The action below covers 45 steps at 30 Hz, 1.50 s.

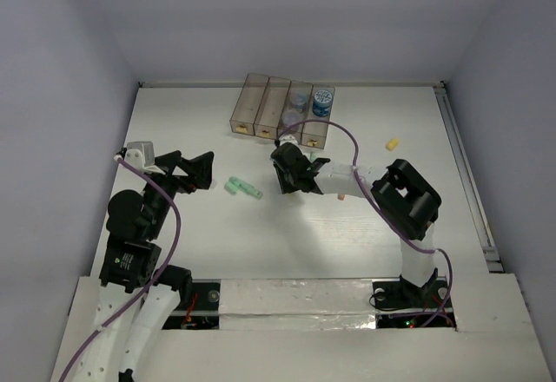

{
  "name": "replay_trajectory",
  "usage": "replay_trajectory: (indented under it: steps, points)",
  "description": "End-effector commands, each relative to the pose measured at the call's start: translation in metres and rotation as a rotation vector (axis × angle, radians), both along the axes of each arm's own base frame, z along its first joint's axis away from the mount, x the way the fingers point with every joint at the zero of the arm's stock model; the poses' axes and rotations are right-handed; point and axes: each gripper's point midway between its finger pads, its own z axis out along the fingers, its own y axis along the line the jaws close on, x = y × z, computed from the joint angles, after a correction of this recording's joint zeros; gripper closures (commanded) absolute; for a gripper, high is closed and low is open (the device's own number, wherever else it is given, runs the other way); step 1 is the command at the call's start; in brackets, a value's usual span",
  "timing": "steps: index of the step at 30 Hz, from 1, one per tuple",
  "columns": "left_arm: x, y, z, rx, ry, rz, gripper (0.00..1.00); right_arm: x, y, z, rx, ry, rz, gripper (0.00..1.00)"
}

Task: Sort the stationery into containers
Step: Pick up the pen from the center of the board.

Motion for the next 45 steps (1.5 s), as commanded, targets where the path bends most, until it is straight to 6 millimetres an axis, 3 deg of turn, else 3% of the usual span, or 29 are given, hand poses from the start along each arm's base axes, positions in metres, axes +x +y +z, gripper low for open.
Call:
replay_trajectory:
  steps: [1, 5, 8, 12, 17, 18, 19, 22, 23, 26, 30, 36, 45]
  points:
    - [0.0, -0.004, 0.011, -0.014, -0.047, -0.018, 0.08, 0.001, -0.001, 0.002, -0.036, -0.013, -0.025, 0.69]
    - [0.002, -0.007, 0.009, -0.008, -0.034, -0.033, 0.08, 0.007, 0.003, 0.018, -0.009, -0.047, -0.032, 0.79]
    - [0.006, -0.015, 0.0, 0.004, -0.004, -0.069, 0.12, 0.016, 0.012, 0.045, 0.05, -0.102, -0.033, 0.81]
    - [0.011, -0.03, -0.012, 0.021, 0.044, -0.15, 0.13, 0.027, 0.017, 0.094, 0.131, -0.215, -0.046, 0.82]
    - [0.016, -0.046, -0.027, 0.034, 0.102, -0.237, 0.14, 0.037, 0.011, 0.176, 0.309, -0.388, -0.071, 0.82]
    - [0.017, -0.052, -0.032, 0.037, 0.121, -0.266, 0.13, 0.035, 0.011, 0.186, 0.335, -0.404, -0.068, 0.82]
    - [0.018, -0.055, -0.035, 0.039, 0.135, -0.283, 0.13, 0.033, 0.011, 0.21, 0.395, -0.449, -0.065, 0.82]
    - [0.019, -0.068, -0.05, 0.042, 0.193, -0.363, 0.11, 0.027, 0.018, 0.24, 0.513, -0.502, -0.027, 0.82]
    - [0.019, -0.071, -0.054, 0.043, 0.207, -0.378, 0.12, 0.024, 0.022, 0.258, 0.573, -0.53, -0.01, 0.82]
    - [0.02, -0.077, -0.061, 0.04, 0.241, -0.418, 0.16, 0.013, 0.04, 0.286, 0.701, -0.524, 0.069, 0.81]
    - [0.022, -0.079, -0.056, 0.032, 0.213, -0.421, 0.17, 0.002, 0.059, 0.305, 0.813, -0.507, 0.109, 0.81]
    - [0.02, -0.083, -0.053, 0.017, 0.204, -0.449, 0.2, -0.018, 0.094, 0.304, 0.867, -0.471, 0.181, 0.8]
    - [0.026, -0.084, -0.065, 0.025, 0.248, -0.447, 0.29, -0.038, 0.121, 0.312, 0.947, -0.45, 0.232, 0.79]
